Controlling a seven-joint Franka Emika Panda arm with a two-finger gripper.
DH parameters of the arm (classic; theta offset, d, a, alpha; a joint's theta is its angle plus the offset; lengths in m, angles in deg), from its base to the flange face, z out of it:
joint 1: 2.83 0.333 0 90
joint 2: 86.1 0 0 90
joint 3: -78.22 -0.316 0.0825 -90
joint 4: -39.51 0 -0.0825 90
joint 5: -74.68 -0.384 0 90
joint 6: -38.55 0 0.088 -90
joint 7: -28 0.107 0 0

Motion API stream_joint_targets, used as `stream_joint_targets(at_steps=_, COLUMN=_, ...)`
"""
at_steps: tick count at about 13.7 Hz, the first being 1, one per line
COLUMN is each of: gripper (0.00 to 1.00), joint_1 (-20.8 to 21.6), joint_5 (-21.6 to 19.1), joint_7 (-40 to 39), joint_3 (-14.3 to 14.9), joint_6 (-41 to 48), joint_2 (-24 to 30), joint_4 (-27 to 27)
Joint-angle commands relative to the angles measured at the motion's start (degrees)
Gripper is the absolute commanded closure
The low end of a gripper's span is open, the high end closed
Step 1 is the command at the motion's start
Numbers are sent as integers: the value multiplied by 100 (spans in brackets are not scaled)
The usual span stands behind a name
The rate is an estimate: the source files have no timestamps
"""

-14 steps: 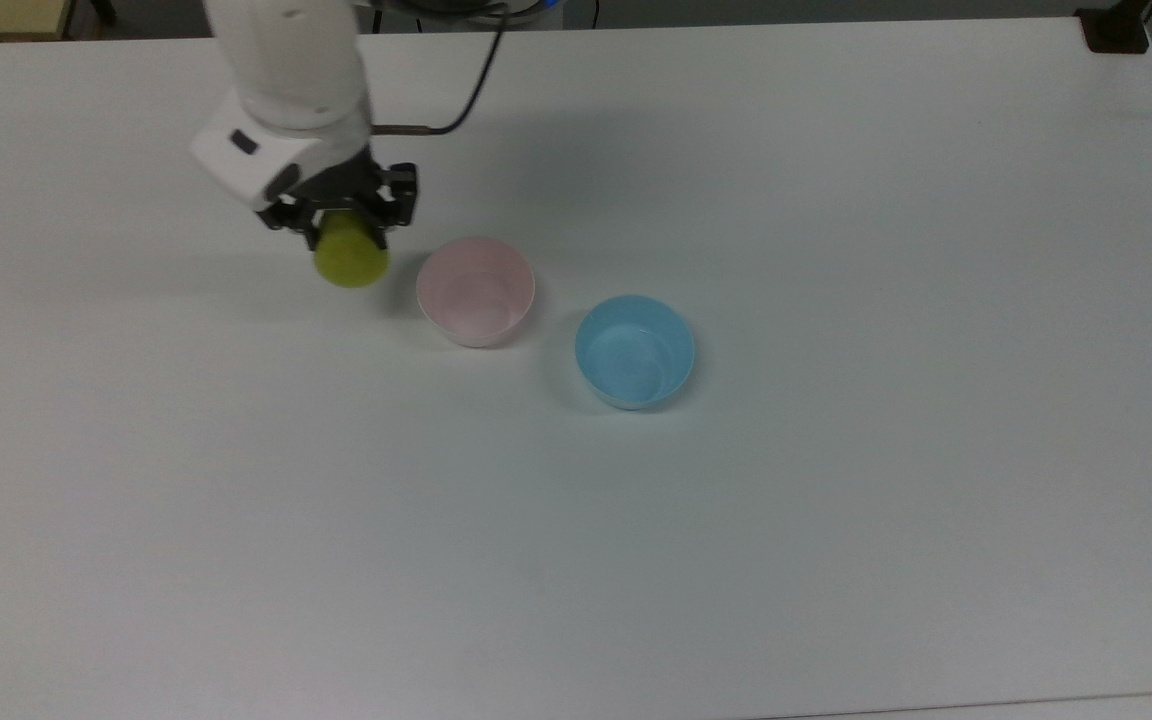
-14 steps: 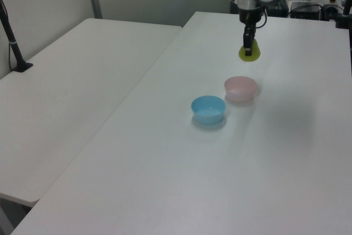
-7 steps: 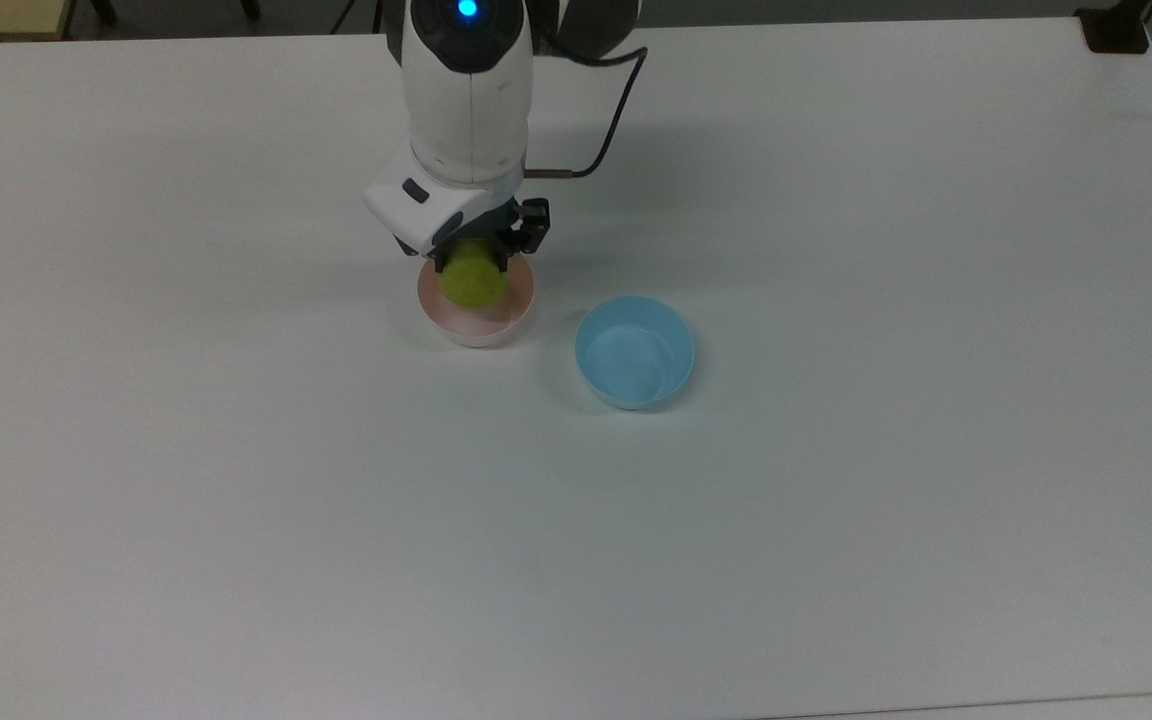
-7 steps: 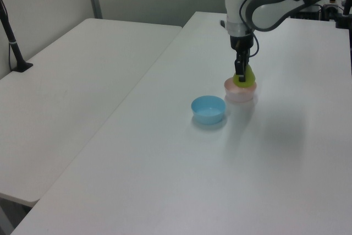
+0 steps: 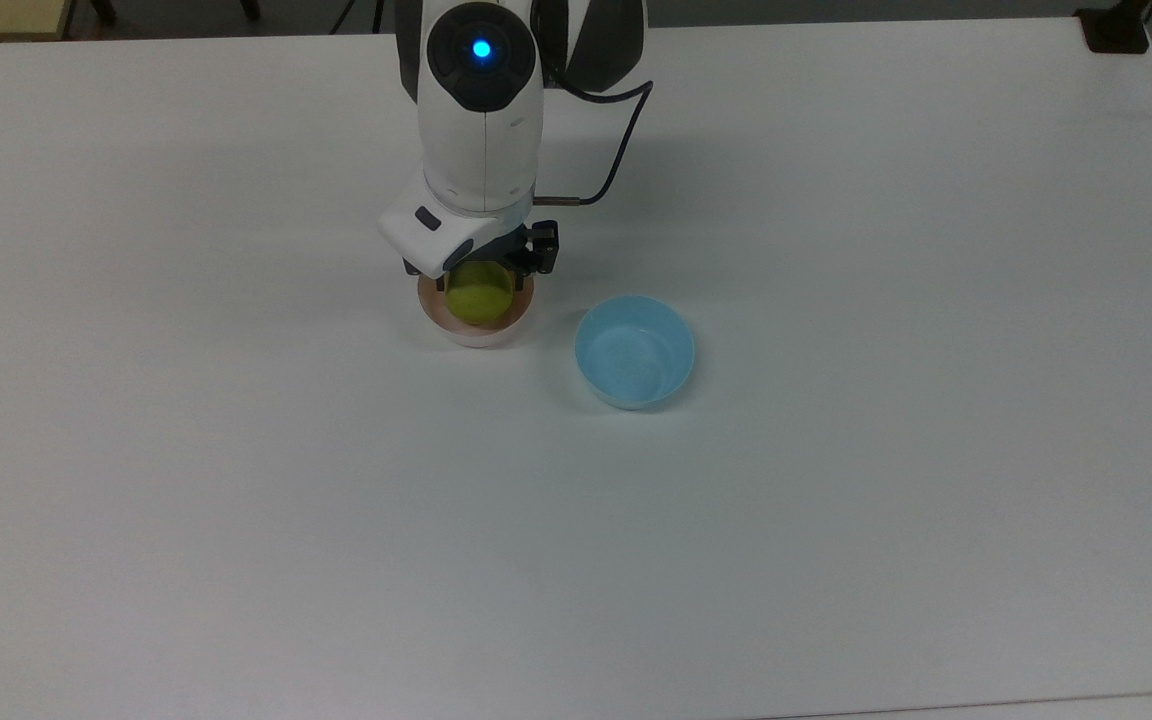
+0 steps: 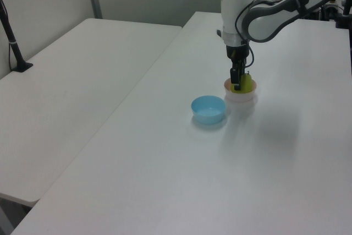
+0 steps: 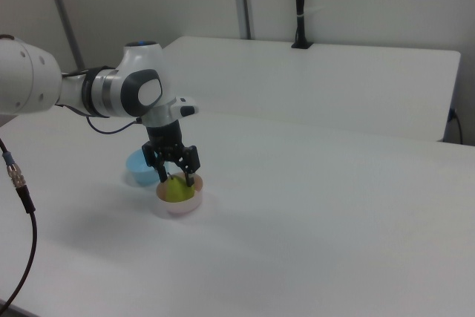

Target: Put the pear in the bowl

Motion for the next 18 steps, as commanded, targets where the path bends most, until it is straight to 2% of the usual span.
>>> stream_joint_targets(at_steps=1, gripper=0, joint_1=46, joint_5=125, joint_7=347, joint_3=52, joint_6=174, joint_2=384, joint_4=-28)
stream_joint_targets(at_steps=5, gripper=0, joint_1=99, joint_5=125, joint_7=665, joint_3=52, joint_6=1096, joint_2=823, joint_4=489)
stream_joint_targets(at_steps=8, gripper=0, joint_1=90, joint_5=37, joint_7=935, joint_3=52, joint_6=1466, joint_2=1245, joint_4=736)
stream_joint_targets(at_steps=9, gripper=0, joint_1=90, joint_5=37, joint_7=1129, joint_3=52, joint_6=1546, joint_2=1412, joint_4=737)
stream_joint_targets(at_steps=13, gripper=0, joint_1=81, joint_5=-173, joint_7=956, joint_3=87, joint_6=2134, joint_2=1948, joint_4=728)
stream_joint_targets(at_steps=15, gripper=0, joint_1=64, joint_5=-314, joint_7=640, joint_3=105, joint_6=2336, joint_2=1993, joint_4=737)
stream_joint_targets(at_steps=18, gripper=0, joint_1=81, joint_5=-324, joint_7=656, joint_3=105, joint_6=2346, joint_2=1985, joint_4=728)
